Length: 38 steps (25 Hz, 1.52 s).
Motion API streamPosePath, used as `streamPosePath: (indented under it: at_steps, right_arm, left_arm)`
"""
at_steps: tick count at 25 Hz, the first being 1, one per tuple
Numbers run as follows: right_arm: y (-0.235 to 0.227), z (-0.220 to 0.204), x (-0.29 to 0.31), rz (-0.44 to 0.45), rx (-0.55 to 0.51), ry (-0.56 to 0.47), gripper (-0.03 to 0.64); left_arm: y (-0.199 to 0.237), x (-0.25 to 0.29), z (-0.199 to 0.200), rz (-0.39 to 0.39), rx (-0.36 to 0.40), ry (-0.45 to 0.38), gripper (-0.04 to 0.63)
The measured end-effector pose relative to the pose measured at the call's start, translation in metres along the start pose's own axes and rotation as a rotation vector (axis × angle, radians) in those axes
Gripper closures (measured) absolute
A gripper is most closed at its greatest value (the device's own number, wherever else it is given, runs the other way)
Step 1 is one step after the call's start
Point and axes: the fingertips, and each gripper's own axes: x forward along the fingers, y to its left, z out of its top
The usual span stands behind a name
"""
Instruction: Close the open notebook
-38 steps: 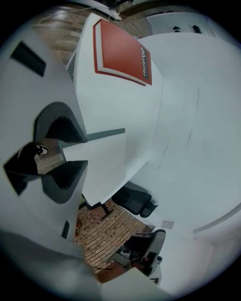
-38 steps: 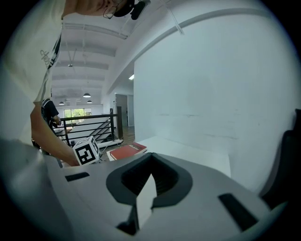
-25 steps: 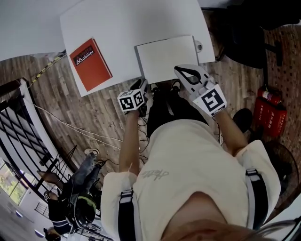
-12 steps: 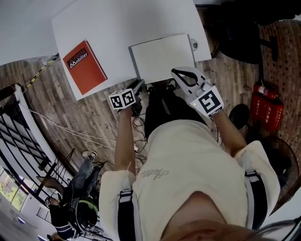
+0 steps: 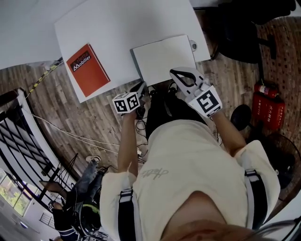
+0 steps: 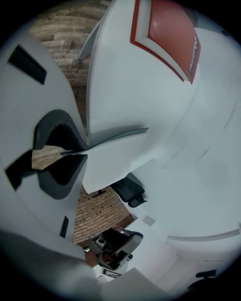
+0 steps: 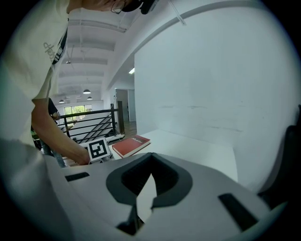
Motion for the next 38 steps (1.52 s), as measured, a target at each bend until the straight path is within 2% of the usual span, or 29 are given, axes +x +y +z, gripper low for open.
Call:
streamPosePath:
  at_steps: [4, 10, 16, 20, 24, 38]
  right_arm:
    - [-0.004, 0.006, -0.003, -0.047, -0.007, -0.005, 0.612]
    - [-0.012, 0.008, -0.022, -0.148, 0.001, -0.01, 0.612]
    - [-0.02, 0.003, -0.045, -0.253, 0.02, -0.01, 0.612]
    - [-0.03, -0.003, -0.063, -0.302, 0.061, -0.035, 0.612]
    - [-0.045, -0.006, -0.074, -0.298, 0.091, -0.056, 0.612]
    - [-0.1, -0.025, -0.107, -0.185, 0.098, -0.073, 0.612]
  left_arm:
    - [-0.022, -0.011, 0.014, -0.039, 0.045, -0.027, 0.551]
    - [-0.072, -0.018, 0.033, -0.107, 0.17, -0.041, 0.549]
    - [-0.112, -0.012, 0.043, -0.171, 0.238, -0.017, 0.551]
    - [-0.132, -0.003, 0.044, -0.187, 0.268, 0.007, 0.554]
    - [-0.147, 0.005, 0.045, -0.165, 0.286, 0.009, 0.554]
    - [-0.197, 0.045, 0.039, -0.063, 0.287, -0.017, 0.566]
